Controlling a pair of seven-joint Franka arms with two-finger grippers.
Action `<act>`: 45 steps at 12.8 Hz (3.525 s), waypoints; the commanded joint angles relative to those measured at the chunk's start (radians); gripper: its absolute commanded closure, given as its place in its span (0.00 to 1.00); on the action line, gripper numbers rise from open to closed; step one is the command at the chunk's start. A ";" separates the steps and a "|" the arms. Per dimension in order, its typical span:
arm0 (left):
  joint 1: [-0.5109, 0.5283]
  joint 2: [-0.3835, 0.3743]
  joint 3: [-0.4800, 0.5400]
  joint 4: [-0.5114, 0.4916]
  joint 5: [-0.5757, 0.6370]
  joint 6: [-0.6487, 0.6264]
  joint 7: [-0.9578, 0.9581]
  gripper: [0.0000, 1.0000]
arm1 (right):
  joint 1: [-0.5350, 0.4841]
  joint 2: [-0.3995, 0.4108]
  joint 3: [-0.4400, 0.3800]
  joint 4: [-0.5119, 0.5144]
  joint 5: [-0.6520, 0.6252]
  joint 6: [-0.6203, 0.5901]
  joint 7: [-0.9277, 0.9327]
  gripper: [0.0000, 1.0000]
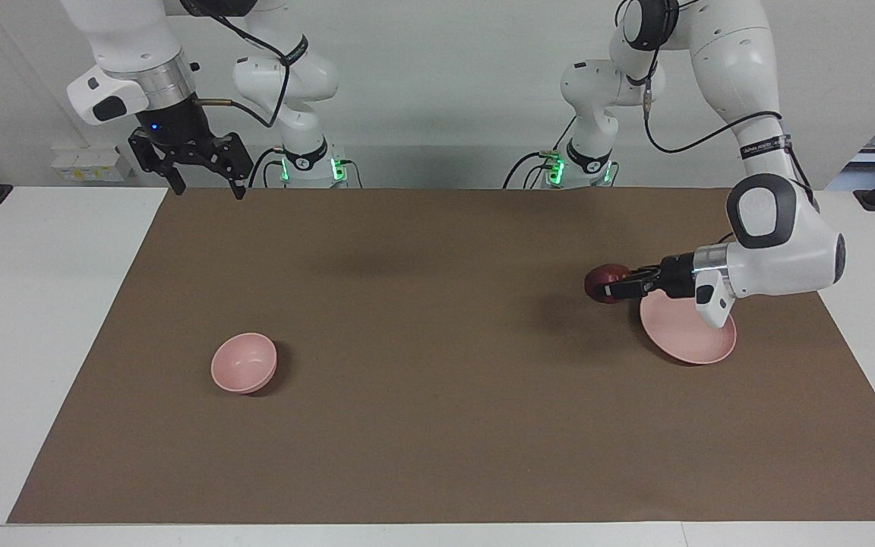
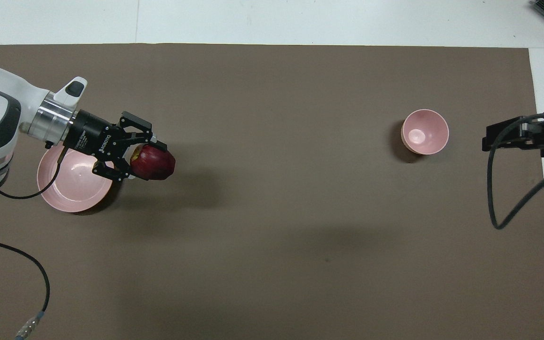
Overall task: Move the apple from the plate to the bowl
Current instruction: 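Lift the apple with the left gripper while the right gripper reaches toward it, then grasp the apple with the right gripper from the left gripper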
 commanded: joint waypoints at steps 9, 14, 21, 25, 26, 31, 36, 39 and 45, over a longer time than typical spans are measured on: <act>-0.075 -0.071 -0.204 -0.135 -0.455 0.092 -0.202 1.00 | -0.020 -0.078 -0.006 -0.141 0.492 0.164 -0.012 0.00; -0.075 -0.089 -0.395 -0.177 -0.639 0.308 -0.226 1.00 | -0.020 -0.212 -0.006 -0.386 0.834 0.301 -0.128 0.00; -0.074 -0.095 -0.535 -0.185 -0.949 0.403 -0.225 1.00 | -0.060 -0.294 -0.007 -0.675 1.167 0.381 -0.425 0.00; -0.078 -0.092 -0.601 -0.179 -0.960 0.518 -0.225 1.00 | -0.035 -0.342 0.005 -0.726 1.328 0.425 -0.428 0.00; -0.078 -0.091 -0.612 -0.176 -0.978 0.532 -0.223 1.00 | -0.035 -0.356 0.008 -0.744 1.350 0.427 -0.430 0.00; -0.078 -0.086 -0.626 -0.171 -1.003 0.526 -0.222 1.00 | -0.035 -0.330 0.008 -0.786 1.348 0.466 -0.534 0.00; -0.078 -0.094 -0.632 -0.167 -1.003 0.534 -0.222 1.00 | -0.011 -0.327 0.009 -0.790 1.350 0.477 -0.528 0.00; -0.083 -0.092 -0.664 -0.159 -1.004 0.583 -0.219 1.00 | 0.023 -0.331 0.011 -0.790 1.353 0.479 -0.499 0.00; -0.085 -0.092 -0.664 -0.159 -1.003 0.586 -0.220 1.00 | 0.021 -0.328 0.009 -0.790 1.353 0.477 -0.494 0.34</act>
